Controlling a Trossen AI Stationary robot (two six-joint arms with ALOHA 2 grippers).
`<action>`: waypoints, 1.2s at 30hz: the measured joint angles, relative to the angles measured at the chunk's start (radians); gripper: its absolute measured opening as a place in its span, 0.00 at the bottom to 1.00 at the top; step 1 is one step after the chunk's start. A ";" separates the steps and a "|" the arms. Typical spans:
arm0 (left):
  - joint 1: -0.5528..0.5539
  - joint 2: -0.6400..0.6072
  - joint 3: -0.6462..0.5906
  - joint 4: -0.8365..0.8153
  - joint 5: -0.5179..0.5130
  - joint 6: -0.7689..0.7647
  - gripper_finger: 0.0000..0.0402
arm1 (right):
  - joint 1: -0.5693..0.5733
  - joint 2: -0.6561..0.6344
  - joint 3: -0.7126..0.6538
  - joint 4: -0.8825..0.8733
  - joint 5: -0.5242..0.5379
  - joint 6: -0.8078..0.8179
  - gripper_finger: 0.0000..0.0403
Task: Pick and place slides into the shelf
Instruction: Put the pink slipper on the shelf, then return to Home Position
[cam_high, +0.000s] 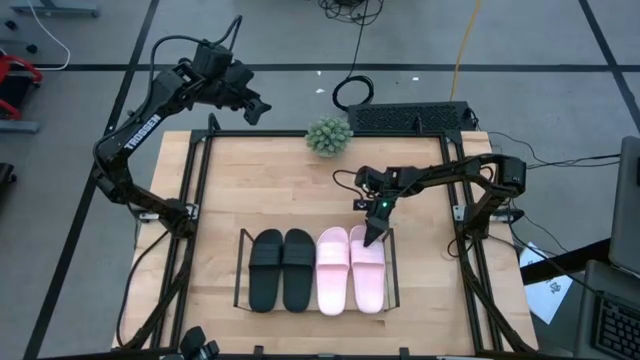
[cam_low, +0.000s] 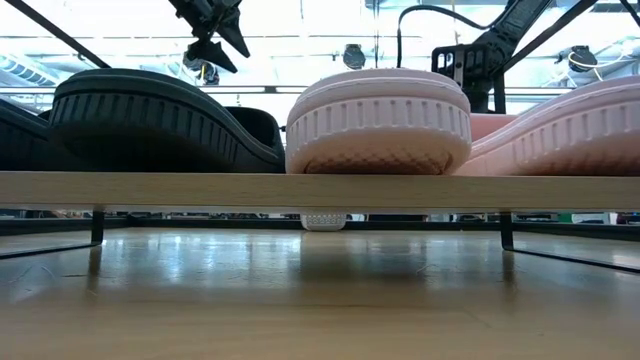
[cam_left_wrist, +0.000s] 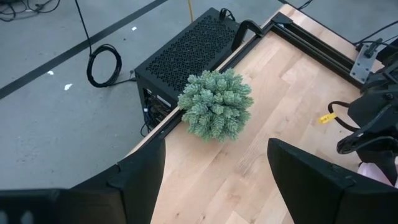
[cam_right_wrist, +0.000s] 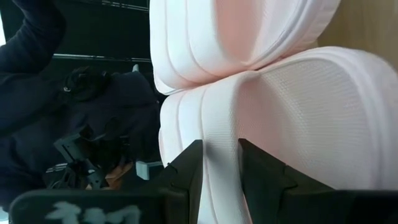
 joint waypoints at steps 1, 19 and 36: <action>0.000 0.000 0.000 0.000 0.000 0.000 0.71 | -0.003 0.000 0.000 0.000 -0.001 0.000 0.23; 0.000 0.000 0.000 0.000 0.007 0.003 0.71 | -0.093 0.000 0.000 -0.002 -0.055 0.001 0.23; 0.173 -0.027 0.000 0.072 0.281 -0.061 0.71 | -0.371 -0.170 -0.001 0.358 -0.051 0.218 0.23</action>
